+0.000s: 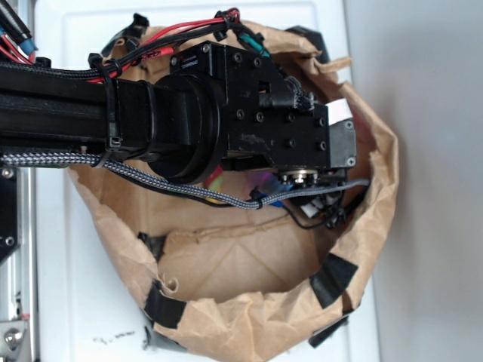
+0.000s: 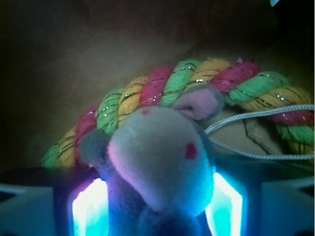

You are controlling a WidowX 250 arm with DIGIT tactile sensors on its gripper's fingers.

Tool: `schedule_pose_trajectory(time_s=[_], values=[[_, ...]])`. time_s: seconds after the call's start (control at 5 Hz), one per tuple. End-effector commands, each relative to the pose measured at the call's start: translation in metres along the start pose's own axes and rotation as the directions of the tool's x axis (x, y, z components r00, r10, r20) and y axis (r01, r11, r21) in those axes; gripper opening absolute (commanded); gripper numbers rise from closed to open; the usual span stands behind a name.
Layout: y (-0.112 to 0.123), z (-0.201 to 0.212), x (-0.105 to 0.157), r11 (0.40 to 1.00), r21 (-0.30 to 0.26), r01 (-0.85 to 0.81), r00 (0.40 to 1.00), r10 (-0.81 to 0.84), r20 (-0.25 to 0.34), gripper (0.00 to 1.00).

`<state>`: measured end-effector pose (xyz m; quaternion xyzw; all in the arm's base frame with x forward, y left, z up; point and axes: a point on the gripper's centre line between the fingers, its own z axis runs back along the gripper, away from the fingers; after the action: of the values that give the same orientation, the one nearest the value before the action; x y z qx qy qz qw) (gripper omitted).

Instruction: Grab the gray animal.

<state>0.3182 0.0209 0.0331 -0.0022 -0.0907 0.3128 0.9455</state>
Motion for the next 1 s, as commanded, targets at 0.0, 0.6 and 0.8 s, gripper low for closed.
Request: schedule_pose_trajectory(time_s=[0.0,0.6,0.8], values=[[0.009,0.039,0.009,0.998,-0.068,-0.004,1.000,0.003,-0.023,0.00],[0.030,0.094,0.005,0.986,-0.165,0.018,0.995,-0.034,-0.095,0.00],[0.028,0.085,0.006,0.988,-0.154,0.029,0.997,-0.040,-0.072,0.02]])
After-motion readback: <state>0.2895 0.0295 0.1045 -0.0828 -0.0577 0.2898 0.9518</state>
